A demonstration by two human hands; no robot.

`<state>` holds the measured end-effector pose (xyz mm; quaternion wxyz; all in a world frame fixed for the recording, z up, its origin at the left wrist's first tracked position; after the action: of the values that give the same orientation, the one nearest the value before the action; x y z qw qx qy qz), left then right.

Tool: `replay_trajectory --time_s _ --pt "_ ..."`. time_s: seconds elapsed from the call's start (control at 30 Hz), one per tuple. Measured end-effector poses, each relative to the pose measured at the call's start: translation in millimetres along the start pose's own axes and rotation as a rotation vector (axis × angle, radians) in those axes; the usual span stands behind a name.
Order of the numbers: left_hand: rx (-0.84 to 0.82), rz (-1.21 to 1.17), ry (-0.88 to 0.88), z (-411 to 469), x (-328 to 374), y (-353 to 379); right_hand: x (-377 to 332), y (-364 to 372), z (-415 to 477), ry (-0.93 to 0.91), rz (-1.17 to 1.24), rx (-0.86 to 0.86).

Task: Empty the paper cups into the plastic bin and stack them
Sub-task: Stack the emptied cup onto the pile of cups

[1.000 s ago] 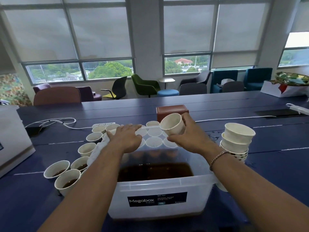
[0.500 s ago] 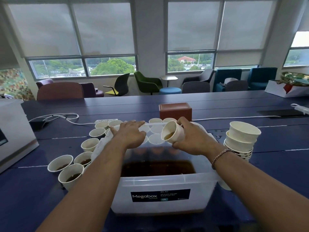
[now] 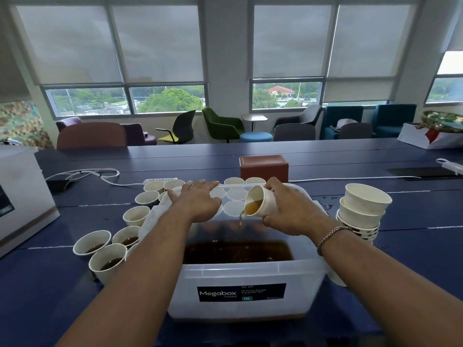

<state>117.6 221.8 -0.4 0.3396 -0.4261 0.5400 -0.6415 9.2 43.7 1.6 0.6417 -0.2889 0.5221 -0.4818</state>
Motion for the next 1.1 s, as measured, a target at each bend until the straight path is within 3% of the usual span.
replay_trajectory --time_s 0.4,1.1 --pt "-0.009 0.006 0.0 -0.7 0.2 0.4 -1.5 -10.6 1.0 -0.019 -0.024 0.14" --pt "0.004 -0.011 0.0 -1.8 1.9 -4.1 -5.7 -17.2 0.5 -0.035 -0.154 0.21"
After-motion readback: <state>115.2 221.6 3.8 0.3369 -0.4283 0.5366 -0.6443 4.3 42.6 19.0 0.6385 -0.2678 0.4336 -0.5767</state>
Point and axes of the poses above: each hand's wrist, its own z-axis towards the middle knuckle, its own y-axis out of the palm, x = y × z, the point moved 6 cm from there along z, towards the middle knuckle, and after that the axes turned 2 degrees about z, right-handed, at the moved point
